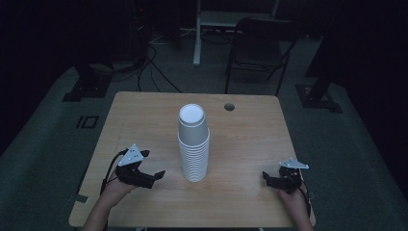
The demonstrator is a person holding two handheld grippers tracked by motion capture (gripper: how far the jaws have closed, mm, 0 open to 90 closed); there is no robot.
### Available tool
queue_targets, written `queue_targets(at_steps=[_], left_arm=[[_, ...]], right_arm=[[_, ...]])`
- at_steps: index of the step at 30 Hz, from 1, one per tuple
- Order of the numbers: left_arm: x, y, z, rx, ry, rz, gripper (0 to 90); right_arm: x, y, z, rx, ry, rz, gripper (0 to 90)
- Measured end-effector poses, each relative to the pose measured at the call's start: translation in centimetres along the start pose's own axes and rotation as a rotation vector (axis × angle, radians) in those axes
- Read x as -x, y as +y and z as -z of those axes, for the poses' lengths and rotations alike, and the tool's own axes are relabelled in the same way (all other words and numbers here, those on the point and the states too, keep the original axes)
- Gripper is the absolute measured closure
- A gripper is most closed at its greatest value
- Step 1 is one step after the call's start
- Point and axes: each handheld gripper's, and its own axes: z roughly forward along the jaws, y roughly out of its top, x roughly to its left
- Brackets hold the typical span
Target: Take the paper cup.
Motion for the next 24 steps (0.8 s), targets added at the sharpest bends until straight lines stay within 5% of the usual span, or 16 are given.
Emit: queue_targets(at_steps=[24], left_arm=[[2.1,7.0,-0.1,0.136,-0.098,-0.112,2.3]], right_arm=[[0.0,0.0,0.0,0.0,0.0,-0.001,11.6]])
